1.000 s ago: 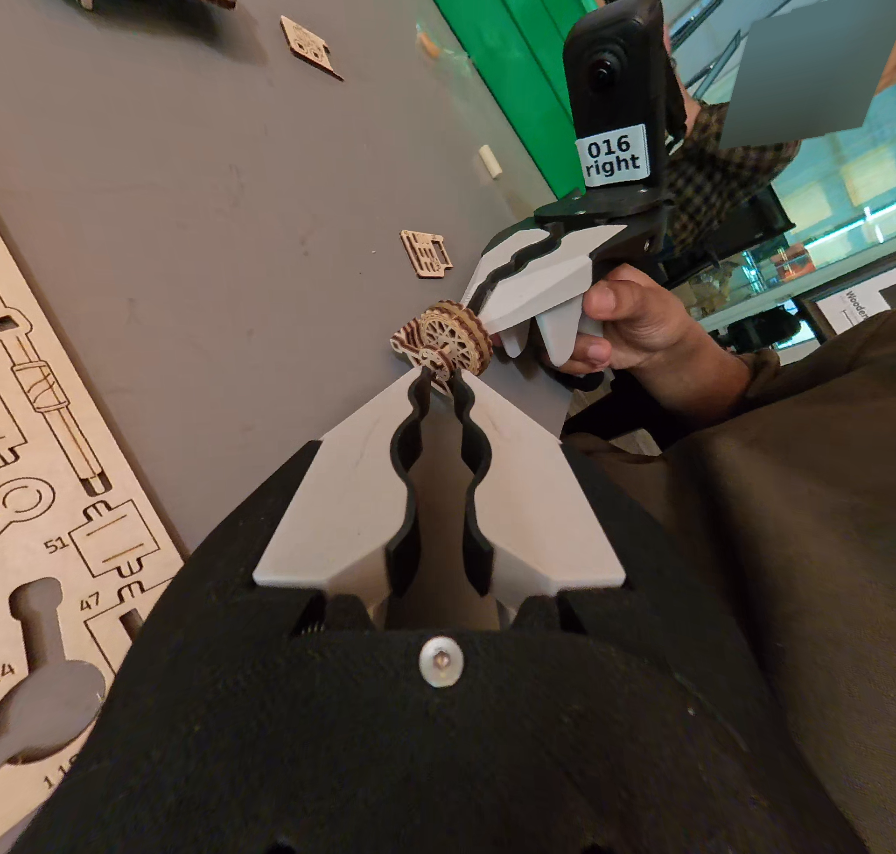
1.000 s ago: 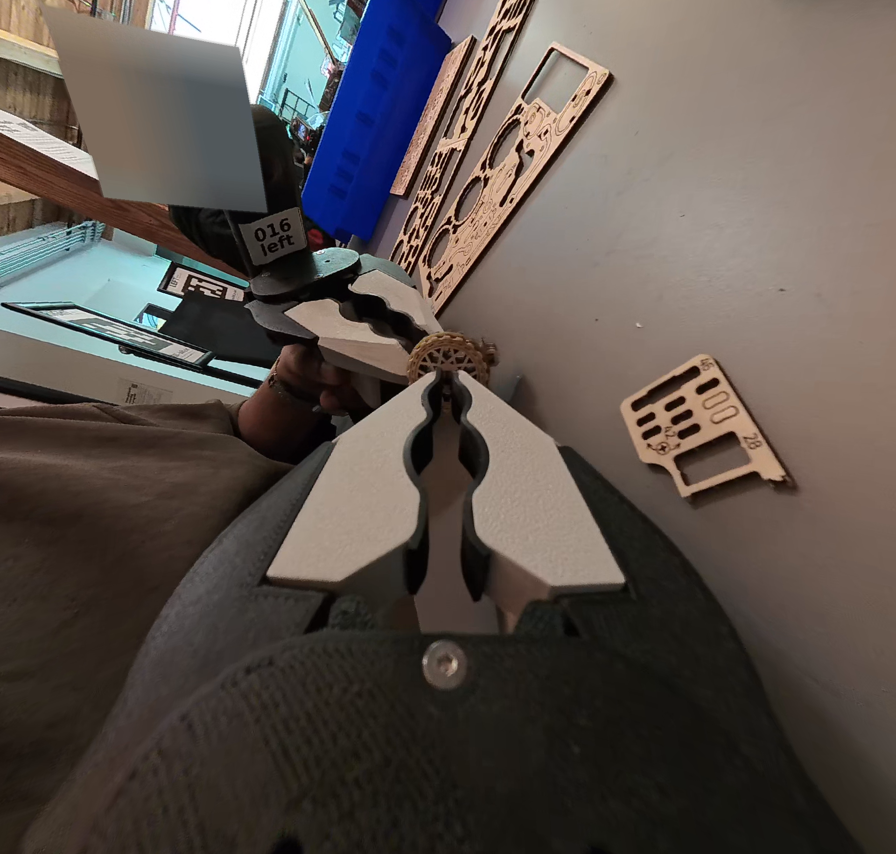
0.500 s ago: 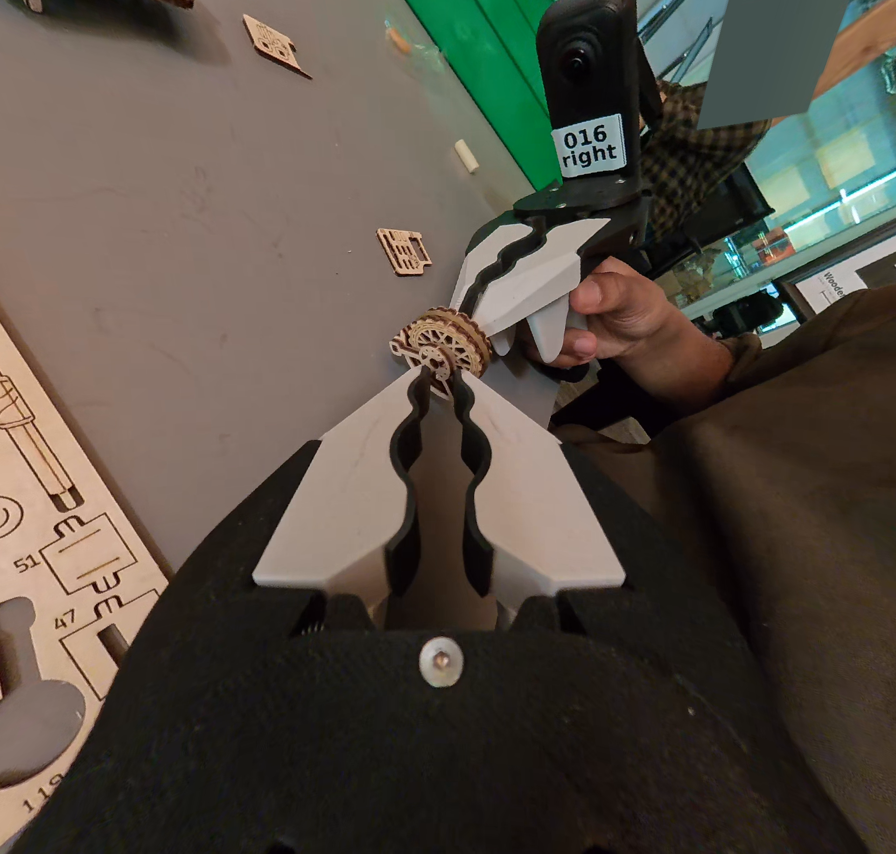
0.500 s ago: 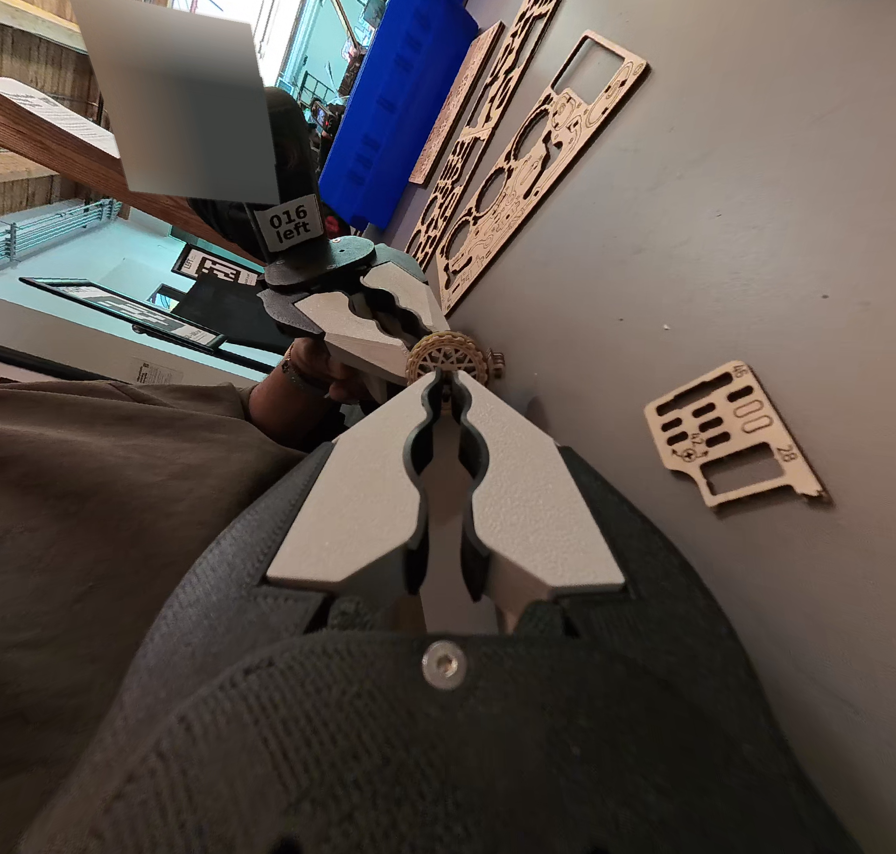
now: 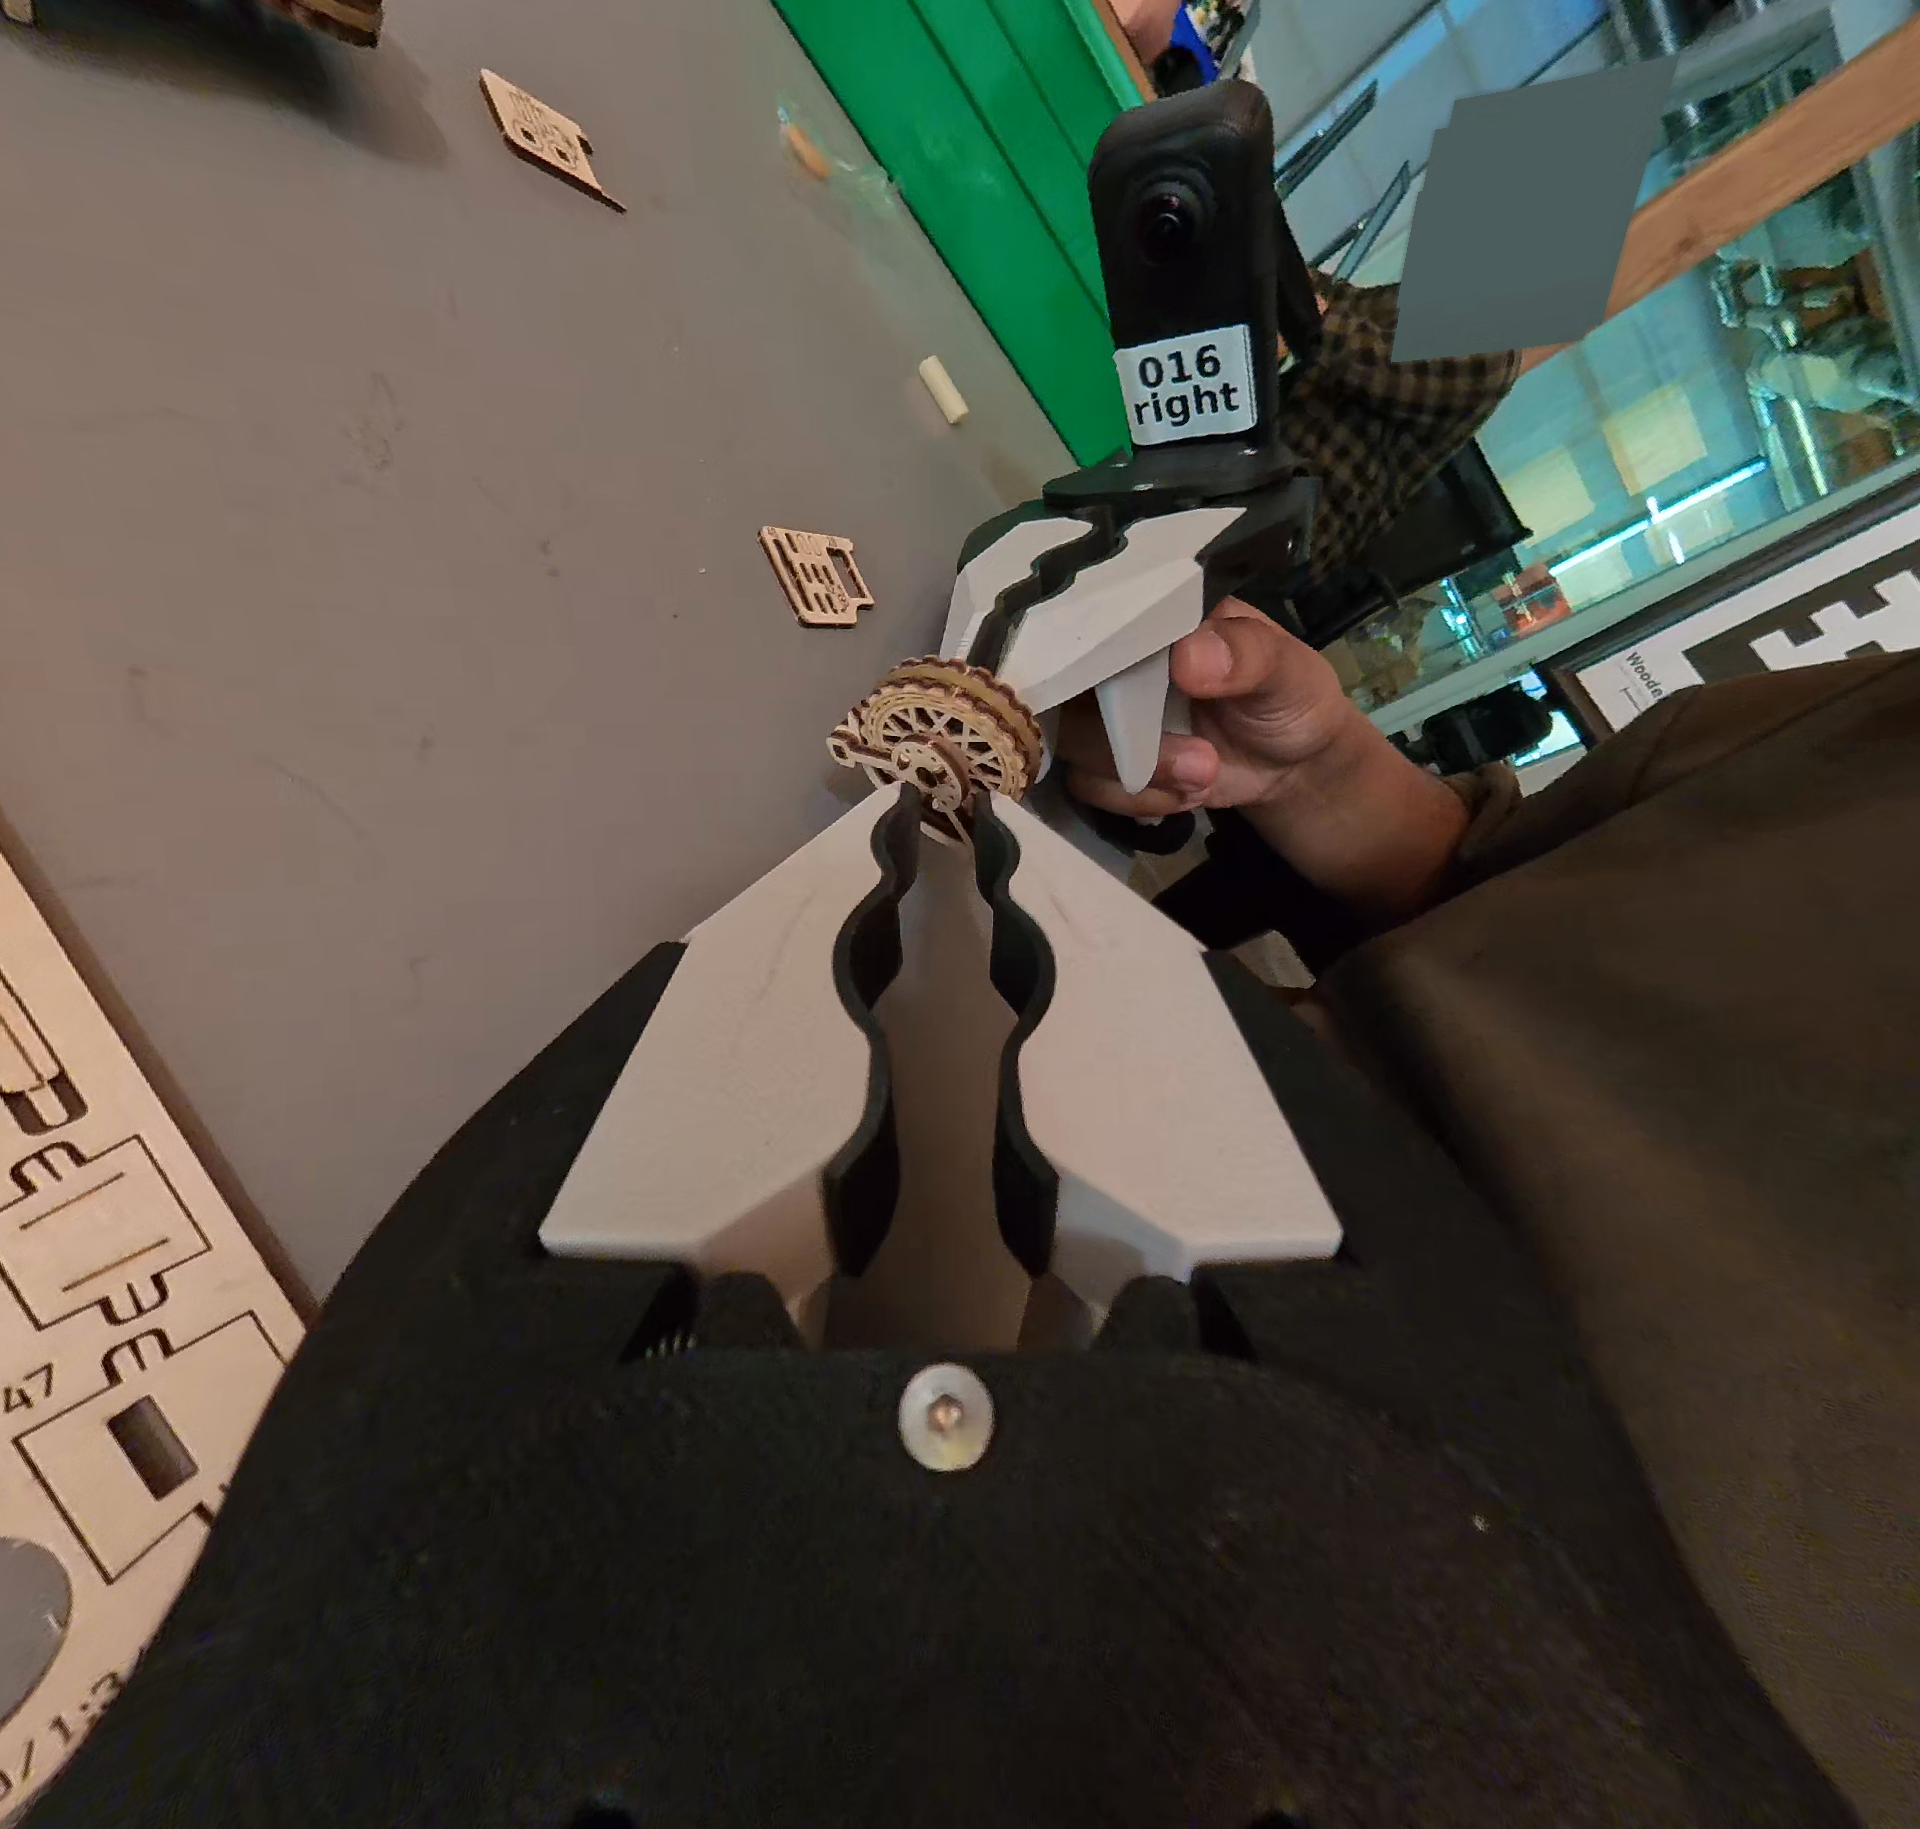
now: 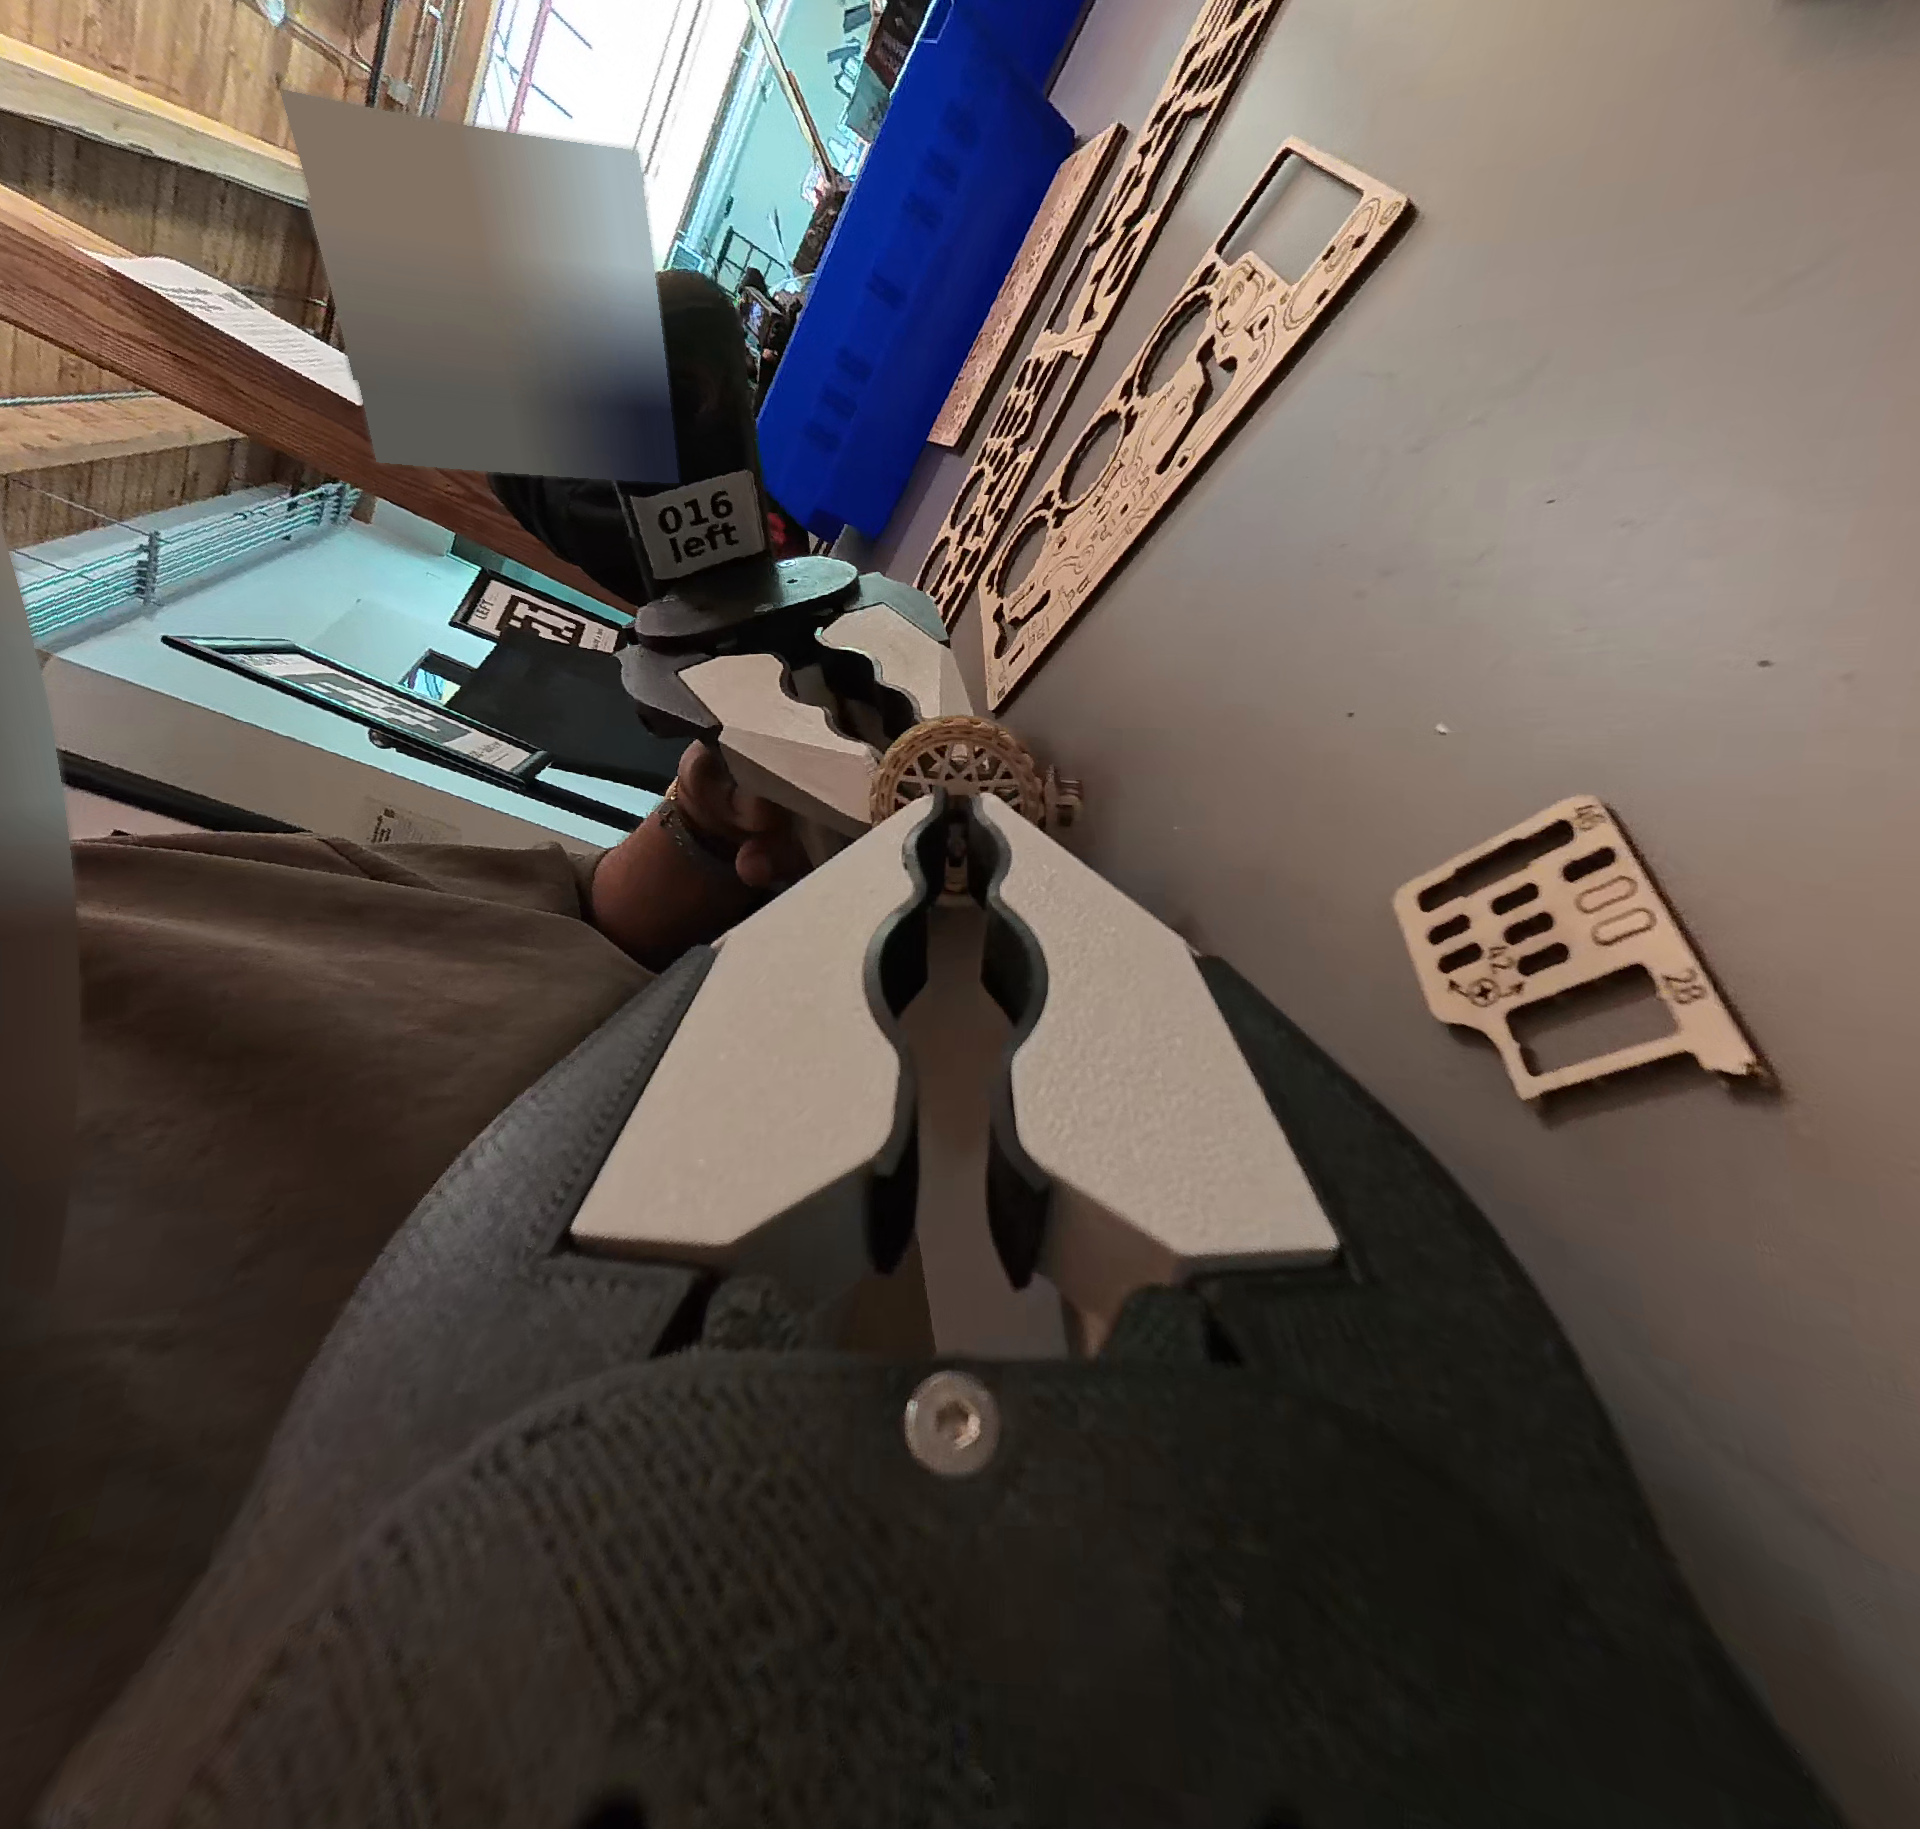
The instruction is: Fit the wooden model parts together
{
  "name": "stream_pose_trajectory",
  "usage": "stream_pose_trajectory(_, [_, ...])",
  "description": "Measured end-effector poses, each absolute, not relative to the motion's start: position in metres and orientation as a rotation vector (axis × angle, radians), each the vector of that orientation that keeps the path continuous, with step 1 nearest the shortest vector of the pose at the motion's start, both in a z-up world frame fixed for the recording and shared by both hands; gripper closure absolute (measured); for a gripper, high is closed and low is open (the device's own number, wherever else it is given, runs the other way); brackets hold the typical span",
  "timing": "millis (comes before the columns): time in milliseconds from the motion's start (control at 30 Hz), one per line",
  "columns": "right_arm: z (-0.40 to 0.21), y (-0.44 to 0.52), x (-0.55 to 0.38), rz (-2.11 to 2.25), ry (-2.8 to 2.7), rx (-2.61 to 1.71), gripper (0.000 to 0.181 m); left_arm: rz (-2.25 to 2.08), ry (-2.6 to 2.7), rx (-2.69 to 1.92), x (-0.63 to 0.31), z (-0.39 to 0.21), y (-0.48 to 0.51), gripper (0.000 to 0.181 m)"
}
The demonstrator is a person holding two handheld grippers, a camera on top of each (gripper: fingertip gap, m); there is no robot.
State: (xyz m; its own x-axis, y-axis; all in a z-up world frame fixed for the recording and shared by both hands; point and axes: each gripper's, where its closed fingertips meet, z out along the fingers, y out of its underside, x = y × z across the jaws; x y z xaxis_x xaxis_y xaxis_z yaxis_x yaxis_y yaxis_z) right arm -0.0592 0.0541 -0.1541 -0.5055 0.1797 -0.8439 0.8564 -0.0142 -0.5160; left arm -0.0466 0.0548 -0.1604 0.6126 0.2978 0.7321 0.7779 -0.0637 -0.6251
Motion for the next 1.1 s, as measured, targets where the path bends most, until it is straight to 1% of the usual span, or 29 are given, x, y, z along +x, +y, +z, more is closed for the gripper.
stream_pose_trajectory(367, [-0.150, 0.054, -0.057, -1.579, 1.703, 1.048, 0.181, -0.623, -0.911, -1.573, -0.041, -0.153, 0.055, 0.171])
stream_pose_trajectory(433, [-0.150, 0.054, -0.056, -1.575, 1.698, 1.047, 0.181, -0.637, -0.894, -1.565, -0.040, -0.150, 0.055, 0.165])
stream_pose_trajectory(500, [-0.149, 0.054, -0.056, -1.571, 1.683, 1.042, 0.181, -0.656, -0.888, -1.551, -0.039, -0.148, 0.056, 0.163])
stream_pose_trajectory(700, [-0.146, 0.055, -0.053, -1.551, 1.619, 1.023, 0.181, -0.671, -0.874, -1.529, -0.038, -0.144, 0.055, 0.162])
stream_pose_trajectory(867, [-0.142, 0.055, -0.052, -1.558, 1.586, 0.998, 0.181, -0.669, -0.854, -1.519, -0.037, -0.140, 0.055, 0.163])
stream_pose_trajectory(1100, [-0.132, 0.056, -0.050, -1.570, 1.479, 0.966, 0.181, -0.618, -0.817, -1.506, -0.038, -0.133, 0.054, 0.172])
